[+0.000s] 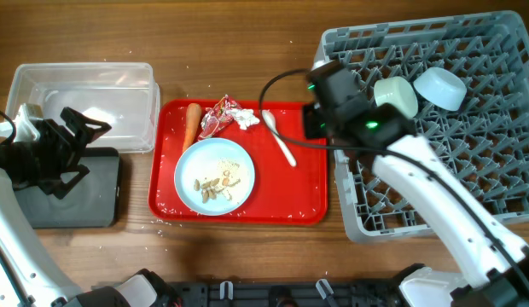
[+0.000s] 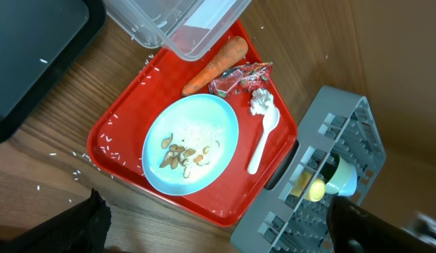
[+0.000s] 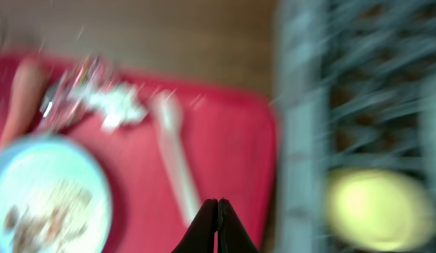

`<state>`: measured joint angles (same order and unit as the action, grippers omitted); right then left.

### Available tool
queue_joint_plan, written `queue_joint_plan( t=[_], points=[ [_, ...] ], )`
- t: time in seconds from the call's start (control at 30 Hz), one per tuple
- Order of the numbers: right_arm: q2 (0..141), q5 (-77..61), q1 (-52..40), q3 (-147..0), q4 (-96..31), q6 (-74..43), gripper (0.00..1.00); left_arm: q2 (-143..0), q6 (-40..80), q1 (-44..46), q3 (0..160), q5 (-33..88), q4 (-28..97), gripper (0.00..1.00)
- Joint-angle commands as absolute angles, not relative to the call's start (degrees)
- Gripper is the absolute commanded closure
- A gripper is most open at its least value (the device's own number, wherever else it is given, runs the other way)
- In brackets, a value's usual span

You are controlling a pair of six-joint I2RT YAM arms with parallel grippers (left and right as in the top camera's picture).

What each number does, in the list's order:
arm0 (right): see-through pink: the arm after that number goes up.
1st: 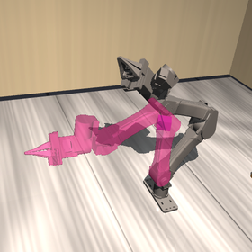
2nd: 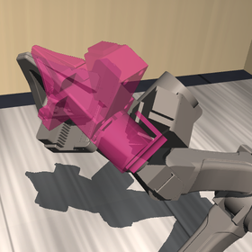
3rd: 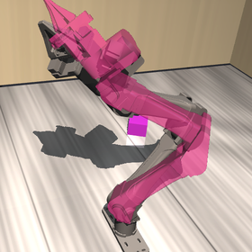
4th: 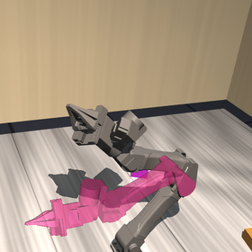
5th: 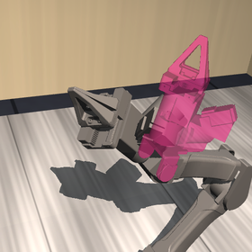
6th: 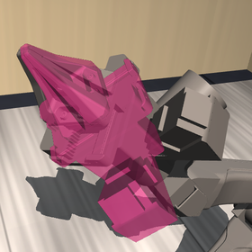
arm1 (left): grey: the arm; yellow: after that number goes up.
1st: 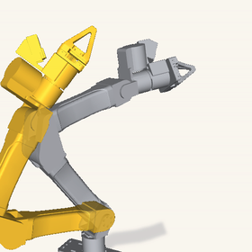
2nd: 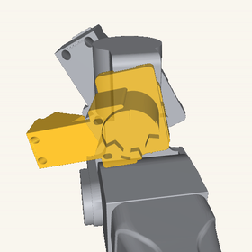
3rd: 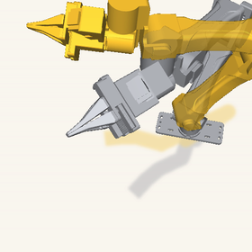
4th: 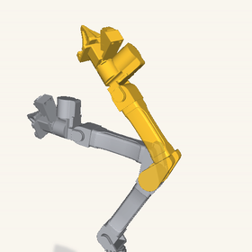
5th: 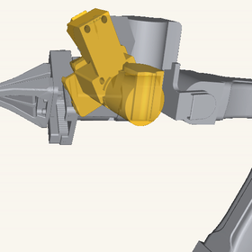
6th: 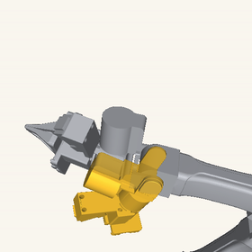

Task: Sort waste into correct bins and load items into the dishwasher rack
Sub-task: 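Reach to the white spoon on the red tray with the right gripper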

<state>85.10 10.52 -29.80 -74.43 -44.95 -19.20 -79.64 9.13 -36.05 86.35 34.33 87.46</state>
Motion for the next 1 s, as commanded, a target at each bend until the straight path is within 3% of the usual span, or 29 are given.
queue_joint_plan(
  t=[0.0,0.07,0.1,0.13,0.17,0.3,0.37,0.57,0.67,0.7,0.77,0.87,0.97],
  points=[
    [87.26,14.22,-22.09,-74.22,-41.25,-10.79,0.96,-79.13,9.45,-36.01,87.02,34.37,87.5,0.0],
    [88.33,2.74,-20.21,-74.22,-40.21,-4.43,0.95,-79.13,9.45,-36.01,87.02,34.37,87.53,0.0],
    [88.75,-3.4,-20.18,-74.22,-40.1,-2.44,0.87,-79.13,9.45,-36.01,87.02,34.37,87.5,0.0],
    [89.19,-8.27,-20.86,-74.15,-40.1,-1.48,0.72,-79.13,9.45,-36.01,87.02,34.37,87.5,0.0],
    [89.67,-10.98,-21.93,-74.13,-40.12,-1.58,0.67,-79.13,9.43,-36.01,87.02,34.37,87.5,0.0],
    [96.97,-10.72,-31.07,-74.13,-39.86,-2.15,0.45,-79.13,9.43,-36.01,87.02,34.37,87.5,0.0],
    [101.69,-5.3,-33.5,-74.13,-39.29,-5.13,0.42,-79.13,9.45,-36.01,87.02,34.35,87.5,0.0],
    [116.44,-3.05,-34.22,-74.13,-32.51,-6.61,0.62,-79.13,9.45,-36.01,87.02,34.35,87.5,0.0],
    [119.87,-6.35,-34.22,-74.13,-33.65,-6.7,0.65,-79.13,9.45,-36.01,87.02,34.37,87.5,0.0],
    [121.38,-6.24,-34.22,-74.13,-36.64,-7.92,0.78,-79.13,9.45,-36.01,87.02,34.37,87.5,0.0],
    [121.19,-6.22,-34.22,-74.13,-38.46,-8.38,0.89,-79.13,9.45,-36.01,87.02,34.37,87.5,0.0],
    [119.02,-3.22,-34.22,-74.24,-39.99,-10.74,0.96,-79.13,9.45,-36.01,87.02,34.37,87.5,0.0],
    [112.57,1.1,-34.15,-74.24,-42.3,-10.72,0.96,-79.13,9.45,-36.01,87.02,34.37,87.5,0.0]
  ],
)
